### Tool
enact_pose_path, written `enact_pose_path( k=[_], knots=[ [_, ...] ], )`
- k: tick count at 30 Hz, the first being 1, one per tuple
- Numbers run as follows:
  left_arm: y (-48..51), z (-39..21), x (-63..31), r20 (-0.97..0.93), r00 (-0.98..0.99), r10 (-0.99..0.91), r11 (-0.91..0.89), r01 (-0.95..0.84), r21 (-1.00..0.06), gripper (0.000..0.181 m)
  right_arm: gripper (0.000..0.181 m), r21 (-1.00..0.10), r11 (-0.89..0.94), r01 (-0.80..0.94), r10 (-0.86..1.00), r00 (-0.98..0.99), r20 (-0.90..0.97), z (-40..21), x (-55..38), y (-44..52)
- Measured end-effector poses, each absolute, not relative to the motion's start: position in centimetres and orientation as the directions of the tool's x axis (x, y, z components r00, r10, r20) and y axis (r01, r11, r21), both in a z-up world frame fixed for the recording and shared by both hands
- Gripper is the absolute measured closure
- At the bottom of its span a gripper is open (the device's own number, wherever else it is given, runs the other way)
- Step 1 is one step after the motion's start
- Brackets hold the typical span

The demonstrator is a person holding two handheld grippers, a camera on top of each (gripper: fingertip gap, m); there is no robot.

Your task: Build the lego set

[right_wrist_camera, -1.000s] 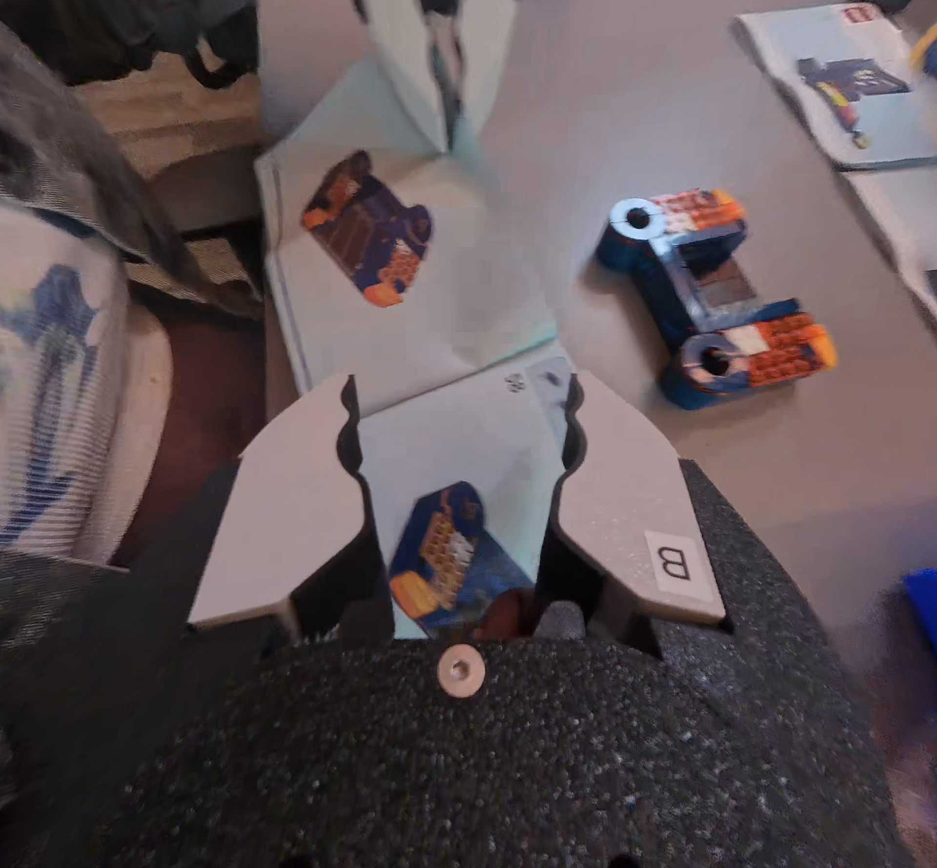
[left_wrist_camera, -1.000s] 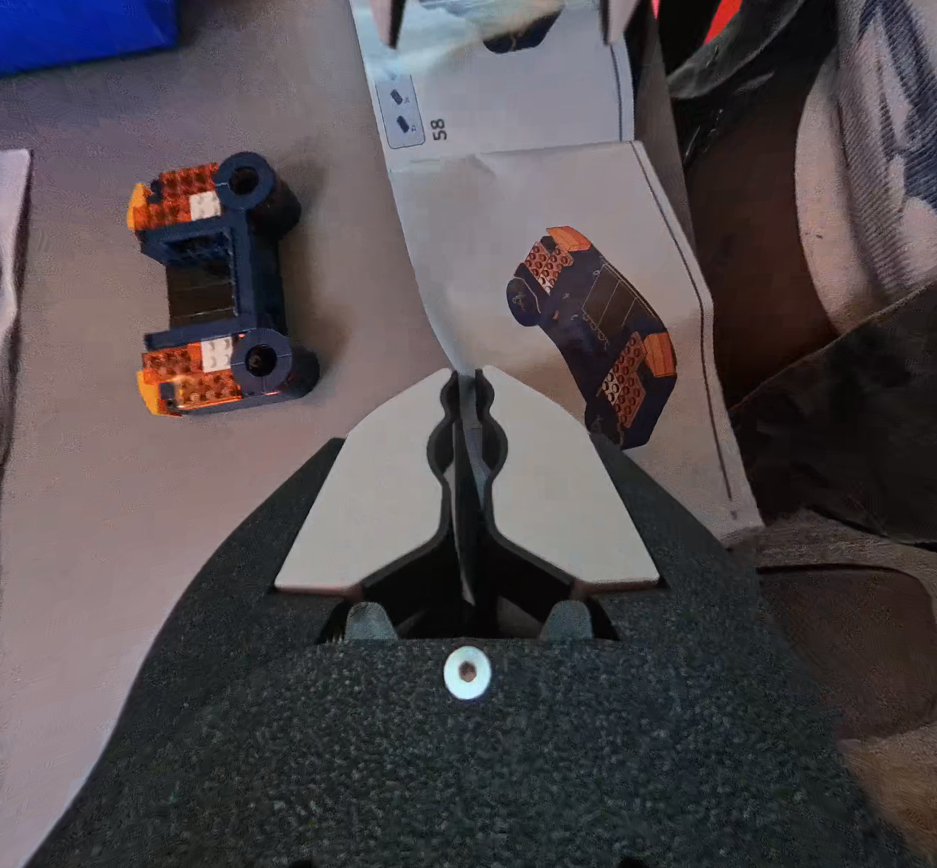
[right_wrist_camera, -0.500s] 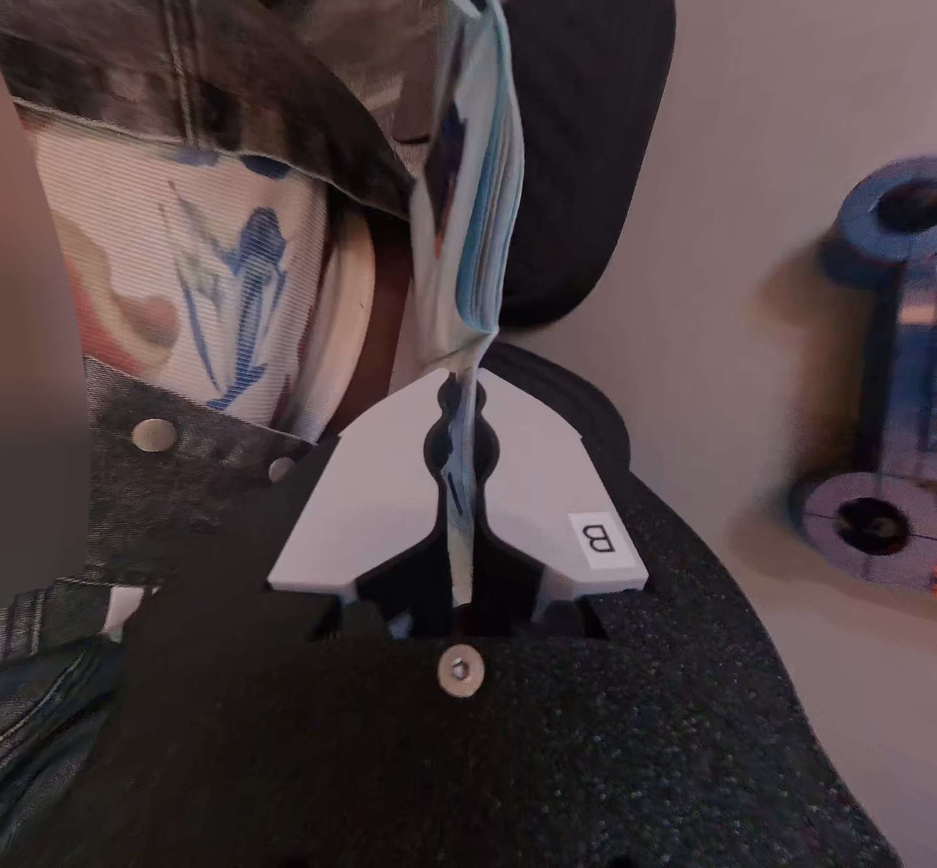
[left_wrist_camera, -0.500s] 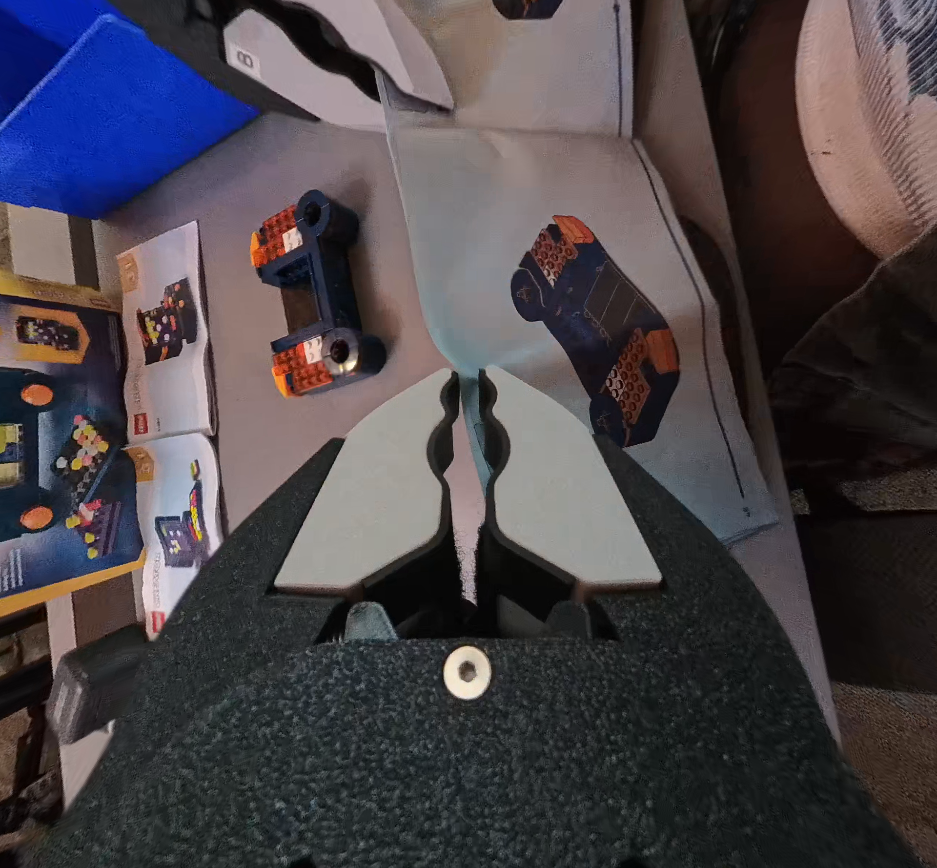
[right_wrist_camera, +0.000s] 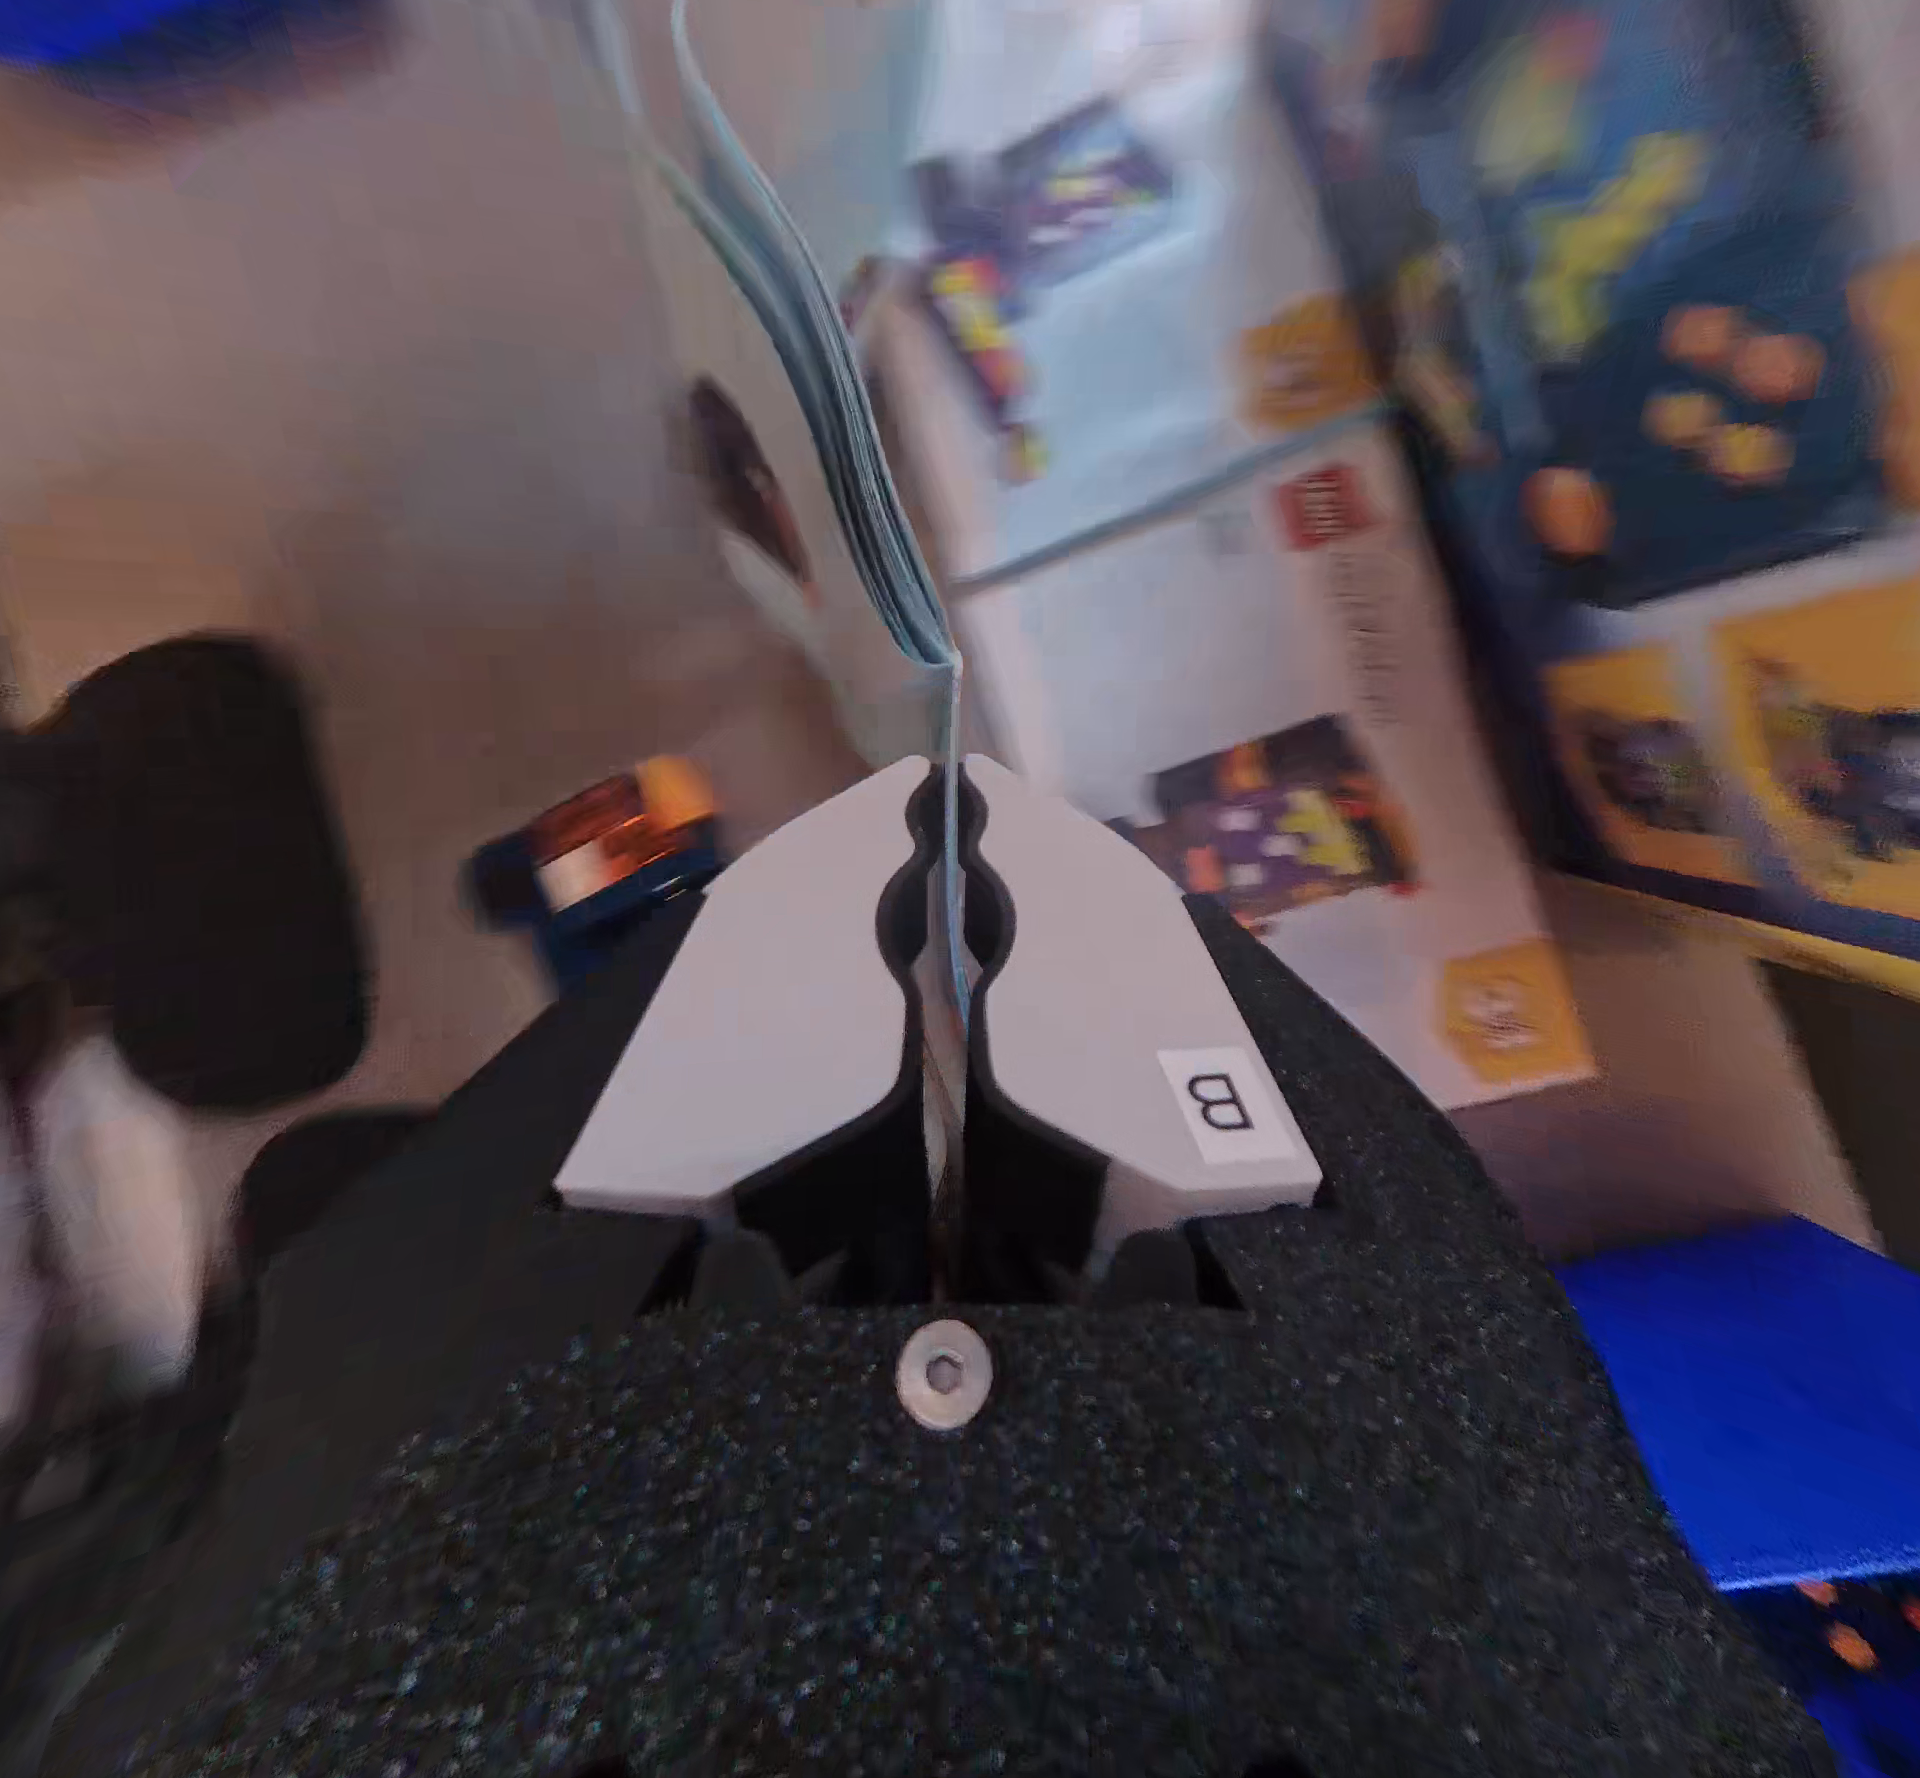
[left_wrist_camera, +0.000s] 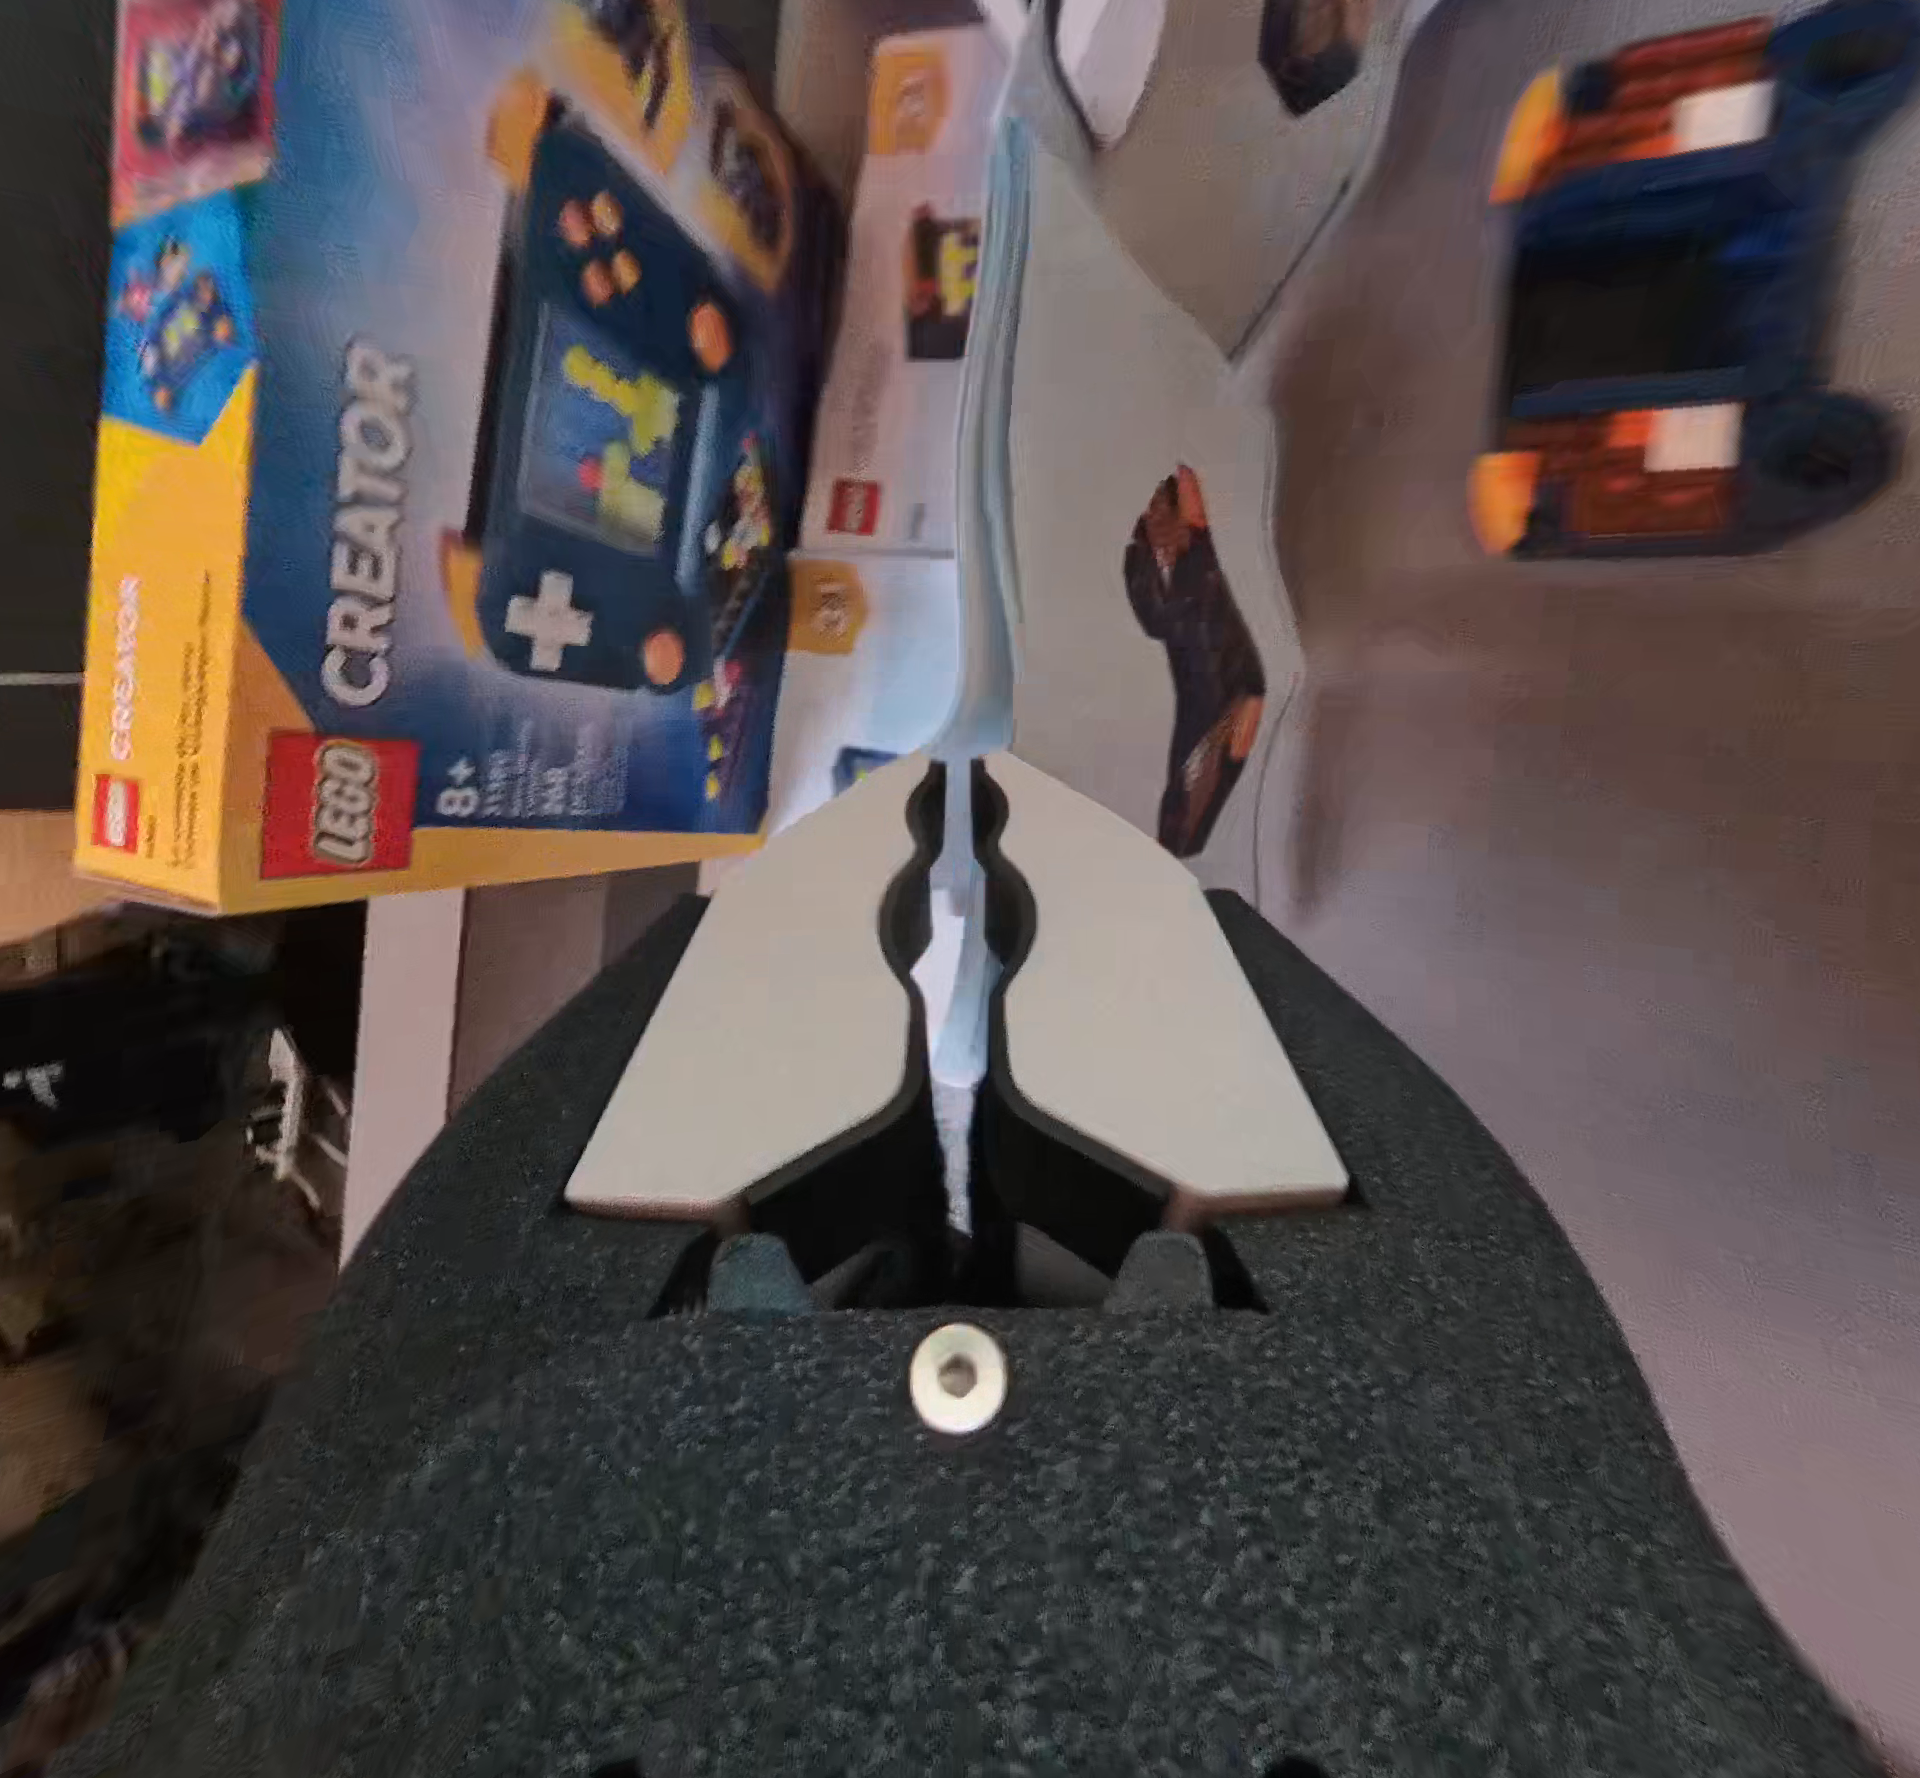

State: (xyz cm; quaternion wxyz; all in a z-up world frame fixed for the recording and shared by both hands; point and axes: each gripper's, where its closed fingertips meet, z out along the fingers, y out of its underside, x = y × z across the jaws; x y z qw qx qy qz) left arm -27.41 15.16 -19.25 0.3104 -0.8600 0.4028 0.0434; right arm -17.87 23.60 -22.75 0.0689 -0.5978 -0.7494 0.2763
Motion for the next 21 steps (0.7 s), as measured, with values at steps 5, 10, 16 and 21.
enact_pose_path(
  k=[5, 10, 16, 21],
  knots=[
    [21.7, -21.5, -34.8, -0.405, 0.789, -0.461, -0.596, -0.614, -0.518, 0.175, 0.16, -0.564, 0.192, 0.803, 0.98, -0.183, 0.074, -26.6, -22.4, 30.5],
    [21.2, -19.8, -31.5, -0.504, 0.788, -0.353, -0.404, -0.615, -0.677, 0.165, 0.141, -0.648, 0.355, 0.674, 0.92, -0.128, 0.371, -23.6, -23.2, 32.5],
    [18.3, -24.6, -26.7, -0.511, 0.788, -0.344, -0.391, -0.615, -0.685, 0.162, 0.151, -0.739, 0.32, 0.593, 0.947, -0.192, 0.256, -19.5, -19.9, 26.0],
    [20.9, -27.2, -26.2, -0.415, 0.885, -0.208, -0.418, -0.465, -0.781, 0.167, 0.148, -0.686, 0.154, 0.711, 0.988, -0.125, 0.092, -25.9, -18.5, 23.9]
  ],
)
